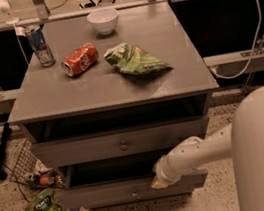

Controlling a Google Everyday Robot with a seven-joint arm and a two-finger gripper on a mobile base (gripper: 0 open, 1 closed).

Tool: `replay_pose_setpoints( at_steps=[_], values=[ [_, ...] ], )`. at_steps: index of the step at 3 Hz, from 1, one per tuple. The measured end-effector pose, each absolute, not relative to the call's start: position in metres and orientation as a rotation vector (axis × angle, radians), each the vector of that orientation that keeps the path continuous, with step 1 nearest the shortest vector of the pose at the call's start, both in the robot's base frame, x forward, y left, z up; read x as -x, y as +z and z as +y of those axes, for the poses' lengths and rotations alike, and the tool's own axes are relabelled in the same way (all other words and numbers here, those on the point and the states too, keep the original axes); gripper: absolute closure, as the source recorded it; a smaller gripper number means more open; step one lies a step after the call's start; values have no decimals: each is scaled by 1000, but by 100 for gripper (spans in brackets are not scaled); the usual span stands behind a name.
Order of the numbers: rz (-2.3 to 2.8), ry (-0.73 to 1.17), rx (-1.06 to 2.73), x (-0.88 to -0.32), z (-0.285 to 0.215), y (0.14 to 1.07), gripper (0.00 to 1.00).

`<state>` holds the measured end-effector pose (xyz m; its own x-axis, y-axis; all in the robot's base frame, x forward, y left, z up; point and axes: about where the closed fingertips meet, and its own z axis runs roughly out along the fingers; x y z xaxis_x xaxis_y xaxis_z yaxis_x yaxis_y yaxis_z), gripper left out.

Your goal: Open middle drawer

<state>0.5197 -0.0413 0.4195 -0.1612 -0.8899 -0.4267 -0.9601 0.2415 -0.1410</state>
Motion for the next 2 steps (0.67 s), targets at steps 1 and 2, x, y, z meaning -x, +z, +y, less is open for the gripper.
replay_pose_setpoints(
  at_steps=[1,2],
  values=[
    [2100,225,1692,-520,-41,419,100],
    [2143,317,1634,-457,-41,403,100]
  ],
)
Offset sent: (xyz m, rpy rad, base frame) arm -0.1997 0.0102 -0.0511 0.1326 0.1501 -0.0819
